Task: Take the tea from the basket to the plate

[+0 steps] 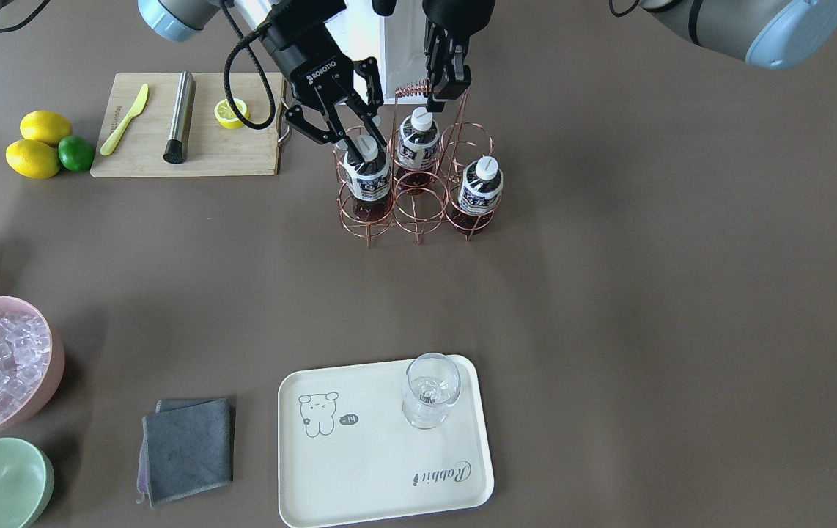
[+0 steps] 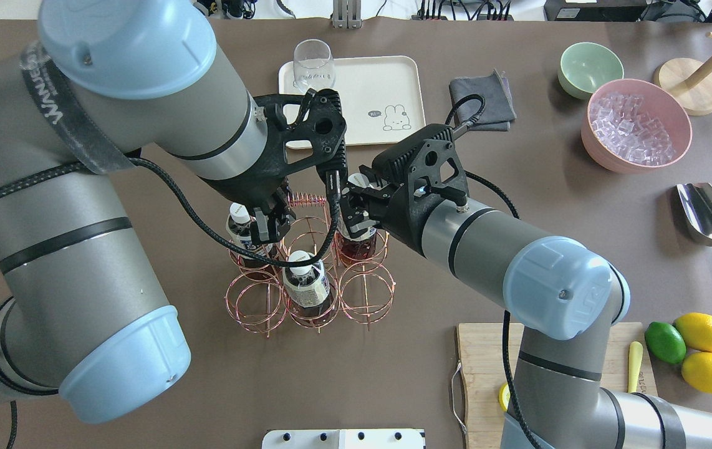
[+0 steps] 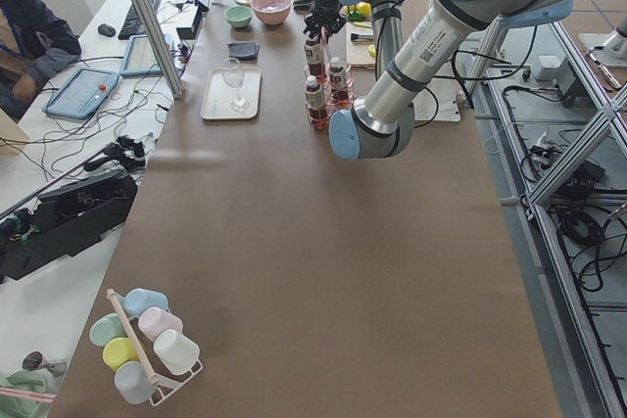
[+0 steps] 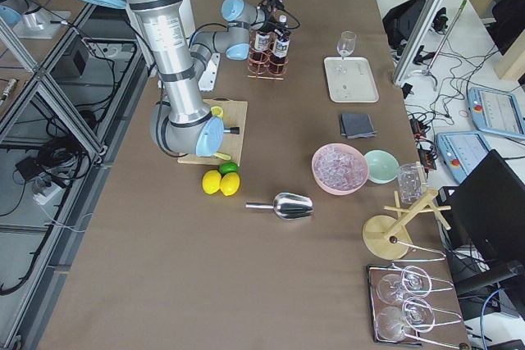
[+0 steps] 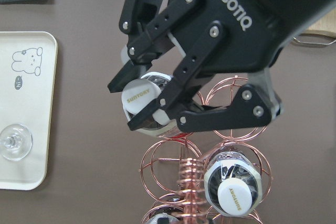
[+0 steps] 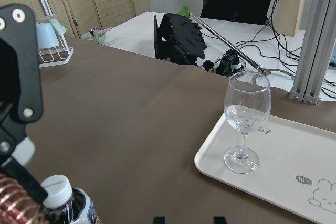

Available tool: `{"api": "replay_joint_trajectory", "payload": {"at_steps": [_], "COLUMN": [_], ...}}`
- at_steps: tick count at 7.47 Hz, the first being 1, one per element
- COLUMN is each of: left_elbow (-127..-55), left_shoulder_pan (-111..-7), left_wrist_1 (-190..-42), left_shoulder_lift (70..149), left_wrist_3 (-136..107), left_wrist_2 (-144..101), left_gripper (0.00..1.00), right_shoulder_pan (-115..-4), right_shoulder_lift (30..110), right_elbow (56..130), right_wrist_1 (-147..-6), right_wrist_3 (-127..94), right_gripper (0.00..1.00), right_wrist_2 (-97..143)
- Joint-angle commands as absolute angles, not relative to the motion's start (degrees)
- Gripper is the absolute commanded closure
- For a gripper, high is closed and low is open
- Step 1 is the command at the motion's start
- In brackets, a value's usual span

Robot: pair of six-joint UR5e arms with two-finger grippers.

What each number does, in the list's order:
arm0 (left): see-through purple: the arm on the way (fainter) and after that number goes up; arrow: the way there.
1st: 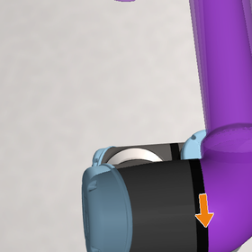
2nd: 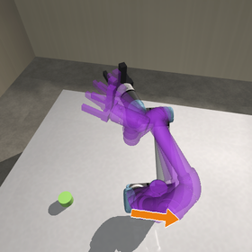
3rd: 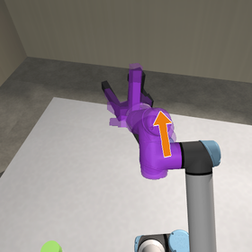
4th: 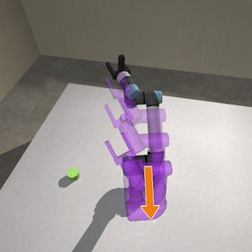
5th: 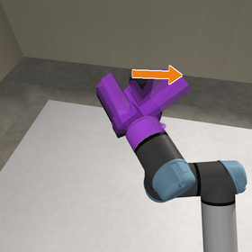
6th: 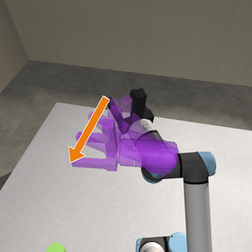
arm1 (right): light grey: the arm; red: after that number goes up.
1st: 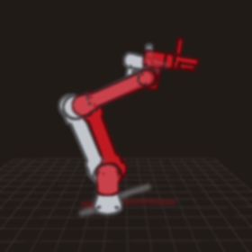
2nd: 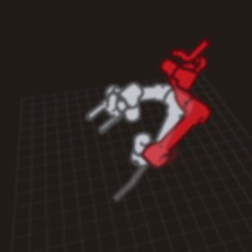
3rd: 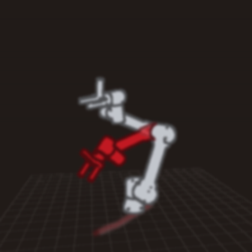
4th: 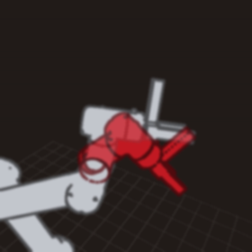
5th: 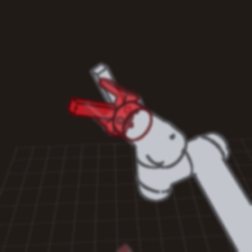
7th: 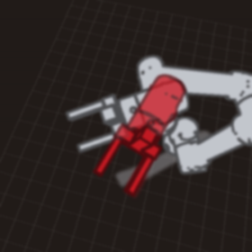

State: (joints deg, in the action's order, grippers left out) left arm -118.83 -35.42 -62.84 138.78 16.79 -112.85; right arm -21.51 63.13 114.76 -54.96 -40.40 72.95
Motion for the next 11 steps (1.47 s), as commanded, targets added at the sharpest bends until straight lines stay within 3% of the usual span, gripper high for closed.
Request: {"api": "replay_joint_trajectory", "payload": {"at_steps": [1, 8, 11], "left_elbow": [-118.83, -118.83, -118.92], "left_shoulder_pan": [-35.42, -35.42, -35.68], "left_wrist_1": [-62.84, -62.84, -62.67], "left_shoulder_lift": [138.78, 138.78, 138.87], "left_wrist_3": [16.79, 16.79, 16.87], "left_wrist_2": [-112.85, -112.85, -112.76], "left_gripper": [1.00, 1.00, 1.00], "right_shoulder_pan": [-28.79, -47.88, -52.63], "right_shoulder_lift": [61.19, 57.66, 56.78], "right_elbow": [116.89, 114.80, 98.76], "right_wrist_1": [-59.39, -61.35, -44.17], "right_wrist_3": [-40.43, -39.05, -36.83], "right_gripper": [1.00, 1.00, 1.00], "right_wrist_2": [81.53, 96.77, 96.77]}}
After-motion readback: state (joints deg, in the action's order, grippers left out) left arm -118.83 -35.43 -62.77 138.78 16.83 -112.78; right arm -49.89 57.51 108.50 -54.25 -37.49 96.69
